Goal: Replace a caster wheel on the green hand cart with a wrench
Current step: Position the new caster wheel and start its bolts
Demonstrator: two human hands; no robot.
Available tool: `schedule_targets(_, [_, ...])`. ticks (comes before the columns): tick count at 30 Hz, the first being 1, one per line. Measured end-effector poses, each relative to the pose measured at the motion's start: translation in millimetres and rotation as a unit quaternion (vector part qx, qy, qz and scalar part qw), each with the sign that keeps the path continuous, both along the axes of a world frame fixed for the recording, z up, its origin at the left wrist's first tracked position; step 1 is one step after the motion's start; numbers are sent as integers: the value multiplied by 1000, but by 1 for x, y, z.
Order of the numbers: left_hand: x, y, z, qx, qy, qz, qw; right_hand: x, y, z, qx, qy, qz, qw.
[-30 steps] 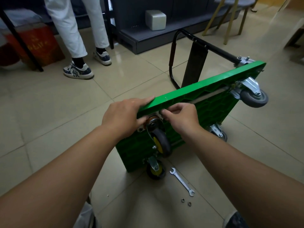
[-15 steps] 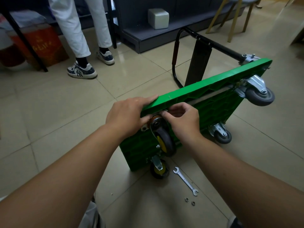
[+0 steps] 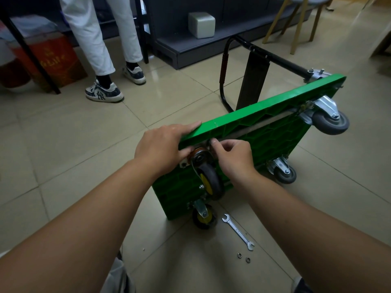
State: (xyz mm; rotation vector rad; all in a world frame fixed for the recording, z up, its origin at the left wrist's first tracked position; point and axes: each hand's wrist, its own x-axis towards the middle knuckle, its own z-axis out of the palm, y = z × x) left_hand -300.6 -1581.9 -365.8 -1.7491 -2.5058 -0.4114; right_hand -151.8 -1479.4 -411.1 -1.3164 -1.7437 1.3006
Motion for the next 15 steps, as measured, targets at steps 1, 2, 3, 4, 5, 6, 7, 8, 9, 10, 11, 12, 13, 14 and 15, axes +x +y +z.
schedule_targets(1, [0, 0, 0, 1, -1, -1, 1000, 1, 0, 2, 11, -2, 0, 1000])
schedule_targets(2, [-1, 0, 0, 2, -1, -3, 1000, 2, 0, 3, 23, -5, 0, 1000])
schedule_targets(3, [-1, 0, 0, 2, -3, -3, 1000, 3, -1, 4, 36, -8, 0, 999])
schedule_targets(4, [-1, 0, 0, 2, -5, -2, 1000, 3, -2, 4, 47, -10, -2, 999])
schedule_targets(5, [-1, 0, 0, 2, -5, -1, 1000, 4, -3, 5, 56, -9, -4, 998])
schedule_targets(6, [-1, 0, 0, 2, -5, 0, 1000, 4, -3, 5, 65, -7, -7, 998])
schedule_targets(7, [-1, 0, -1, 1, -6, 0, 1000, 3, -4, 5, 73, -5, -8, 997])
schedule_targets(8, [-1, 0, -1, 0, -6, 0, 1000, 3, -5, 6, 80, -4, -9, 997])
schedule_targets(9, [-1, 0, -1, 0, -6, 0, 1000, 3, -6, 6, 86, -2, -9, 996])
schedule_targets(10, [-1, 0, -1, 0, -6, 0, 1000, 4, -6, 6, 91, 0, -9, 996])
schedule_targets(11, [-1, 0, -1, 0, -7, 1, 1000, 4, -7, 6, 94, 2, -9, 996])
schedule_targets(12, [-1, 0, -1, 0, -7, 2, 1000, 4, -7, 5, 96, 2, -8, 995])
schedule_targets(13, [-1, 0, 0, -1, -8, 2, 1000, 4, -7, 5, 97, 4, -7, 995])
schedule_targets(14, [-1, 0, 0, -1, -9, 4, 1000, 4, -8, 5, 97, 9, -7, 995])
schedule_targets(15, [-1, 0, 0, -1, -11, 4, 1000, 4, -8, 5, 98, 17, -9, 995])
